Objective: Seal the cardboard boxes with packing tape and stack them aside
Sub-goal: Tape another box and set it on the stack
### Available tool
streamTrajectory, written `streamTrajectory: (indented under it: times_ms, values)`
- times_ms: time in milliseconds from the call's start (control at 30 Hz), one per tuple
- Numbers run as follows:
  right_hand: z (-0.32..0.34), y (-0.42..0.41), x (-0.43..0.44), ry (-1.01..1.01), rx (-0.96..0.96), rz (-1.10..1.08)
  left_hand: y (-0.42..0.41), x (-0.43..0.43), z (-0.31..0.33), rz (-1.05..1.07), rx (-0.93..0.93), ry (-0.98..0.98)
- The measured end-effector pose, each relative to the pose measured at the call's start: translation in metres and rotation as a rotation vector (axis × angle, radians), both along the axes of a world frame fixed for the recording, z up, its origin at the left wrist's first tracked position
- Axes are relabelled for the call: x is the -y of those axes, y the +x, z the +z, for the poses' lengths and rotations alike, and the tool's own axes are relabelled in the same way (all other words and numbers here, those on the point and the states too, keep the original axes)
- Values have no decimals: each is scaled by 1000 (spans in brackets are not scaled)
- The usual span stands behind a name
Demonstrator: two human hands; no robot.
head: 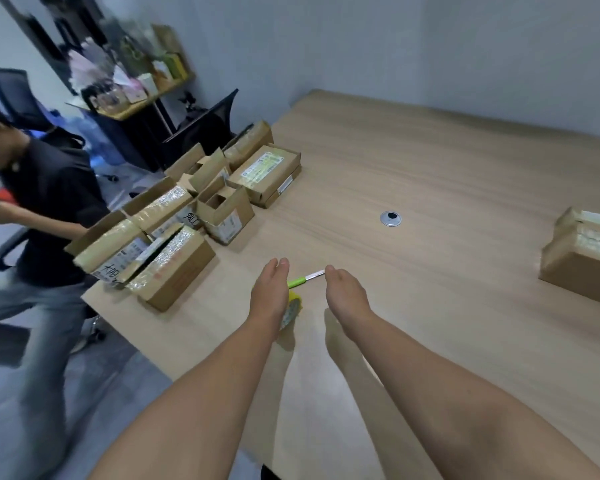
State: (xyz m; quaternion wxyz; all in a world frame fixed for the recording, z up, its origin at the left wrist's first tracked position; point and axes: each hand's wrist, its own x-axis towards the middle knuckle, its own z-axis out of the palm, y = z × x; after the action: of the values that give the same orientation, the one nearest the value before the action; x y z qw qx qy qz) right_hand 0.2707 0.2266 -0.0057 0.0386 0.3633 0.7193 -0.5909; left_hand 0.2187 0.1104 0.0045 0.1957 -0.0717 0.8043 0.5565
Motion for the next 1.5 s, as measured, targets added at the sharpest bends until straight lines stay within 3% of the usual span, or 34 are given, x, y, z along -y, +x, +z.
streamTrajectory:
  times_ms: [200,600,833,1000,1500]
  values:
    - [3,-59,44,57,-54,-12,-59,49,-3,20,-6,45]
    - [-22,-160,143,13,24,136,-170,150,-4,60,-60,-82]
    - [-39,-197,187,-179,113,198,-218,198,-7,-34,-161,-366]
    - [-49,-212,207,-256,167,216,-242,223,-20,-35,-98,-474]
    - [-64,-240,238,-446,319,156,-255,235,-34,-37,-110,-545]
